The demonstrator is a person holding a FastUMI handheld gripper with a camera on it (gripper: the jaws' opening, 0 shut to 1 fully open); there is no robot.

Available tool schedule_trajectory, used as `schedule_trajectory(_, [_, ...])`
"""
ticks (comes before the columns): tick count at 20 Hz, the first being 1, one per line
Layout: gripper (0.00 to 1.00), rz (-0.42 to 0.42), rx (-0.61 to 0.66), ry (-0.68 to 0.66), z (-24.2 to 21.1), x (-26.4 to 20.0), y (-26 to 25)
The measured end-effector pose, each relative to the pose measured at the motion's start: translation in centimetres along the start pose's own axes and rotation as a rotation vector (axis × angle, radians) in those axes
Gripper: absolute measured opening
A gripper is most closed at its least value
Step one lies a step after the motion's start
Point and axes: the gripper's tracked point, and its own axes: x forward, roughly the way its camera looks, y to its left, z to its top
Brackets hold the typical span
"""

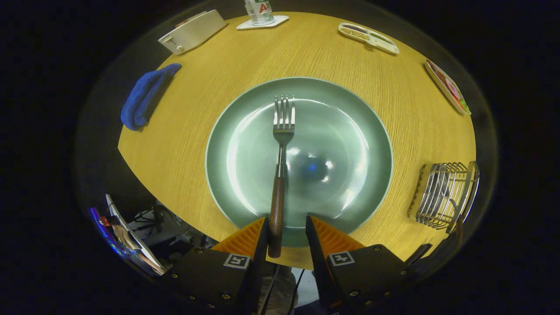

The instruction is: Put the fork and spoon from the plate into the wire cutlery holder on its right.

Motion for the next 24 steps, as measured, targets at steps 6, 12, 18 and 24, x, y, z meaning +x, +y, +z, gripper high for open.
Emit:
schedule_trajectory(6, [0.06,-0.061,-0.122,0.022,-0.4,0.0,-1.0])
schedule_trajectory(12, [0.06,-0.014,-0.197,0.016,-0.2,-3.8,-1.4])
schedule_trajectory(18, [0.06,0.022,-0.205,0.016,-0.5,-7.9,-2.8])
schedule_trajectory(24, [0.06,0.038,-0.196,0.047,-3.2,-12.1,-5.0])
